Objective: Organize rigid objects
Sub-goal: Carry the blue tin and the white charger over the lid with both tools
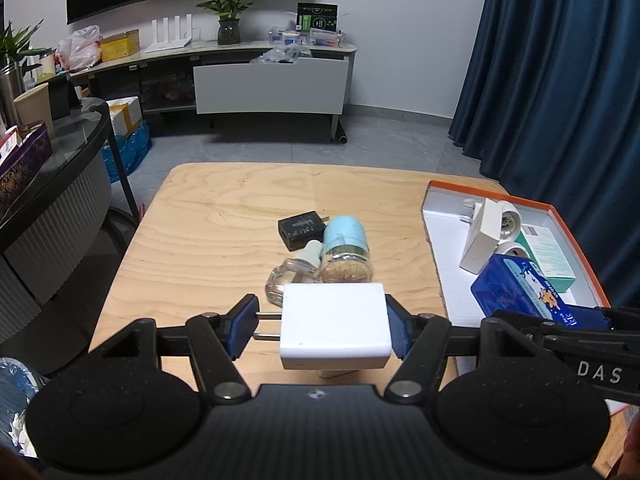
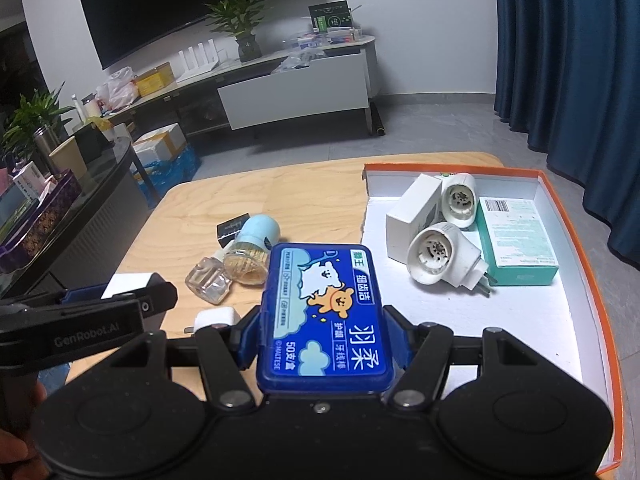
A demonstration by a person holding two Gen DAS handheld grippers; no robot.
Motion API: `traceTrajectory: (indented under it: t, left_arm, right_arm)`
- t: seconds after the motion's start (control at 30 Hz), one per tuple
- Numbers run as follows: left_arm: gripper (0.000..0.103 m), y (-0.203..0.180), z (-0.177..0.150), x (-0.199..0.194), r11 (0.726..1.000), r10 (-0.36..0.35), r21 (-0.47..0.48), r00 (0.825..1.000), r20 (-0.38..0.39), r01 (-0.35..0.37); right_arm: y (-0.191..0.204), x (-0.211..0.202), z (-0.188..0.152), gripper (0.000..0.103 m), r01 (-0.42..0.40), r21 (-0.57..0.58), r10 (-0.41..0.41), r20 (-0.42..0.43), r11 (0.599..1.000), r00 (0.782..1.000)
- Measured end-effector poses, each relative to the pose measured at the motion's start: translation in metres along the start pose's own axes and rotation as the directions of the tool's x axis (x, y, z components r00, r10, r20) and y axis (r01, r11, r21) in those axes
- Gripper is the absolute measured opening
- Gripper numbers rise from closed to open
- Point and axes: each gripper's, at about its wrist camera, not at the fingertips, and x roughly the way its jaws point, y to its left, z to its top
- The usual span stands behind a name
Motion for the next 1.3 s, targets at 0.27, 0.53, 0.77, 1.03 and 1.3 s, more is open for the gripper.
traceTrajectory:
  t: [0.27, 0.53, 0.77, 1.03, 1.3]
  left_arm:
    - [0.066, -0.007, 0.0, 0.0, 1.0, -0.016, -0.001, 1.0, -0.003, 0.016]
    - [0.066, -0.014, 0.0, -0.001, 1.0, -0.028, 0.008, 1.0, -0.008, 0.028]
    - [0.066, -0.019, 0.001, -0.003, 0.999, -0.041, 0.008, 0.999, -0.007, 0.041]
    - [0.066, -0.032, 0.003, -0.002, 0.997, -0.068, 0.024, 0.998, -0.014, 0.069]
    - [0.066, -0.046, 0.004, -0.001, 0.994, -0.099, 0.041, 0.995, -0.02, 0.1]
  right_arm:
    - [-0.007, -0.005, 0.0, 0.075, 0.007, 0.018, -0.007, 0.012, 1.0, 1.0]
    - [-0.015, -0.01, 0.0, 0.075, 0.012, 0.037, -0.013, 0.017, 0.999, 1.0]
    - [-0.018, -0.014, 0.0, 0.075, 0.021, 0.039, -0.022, 0.022, 0.999, 1.0]
    - [-0.031, -0.021, 0.001, 0.075, 0.056, 0.047, -0.058, 0.032, 0.997, 0.998]
    - [-0.046, -0.028, 0.0, 0.075, 0.08, 0.073, -0.083, 0.039, 0.994, 0.996]
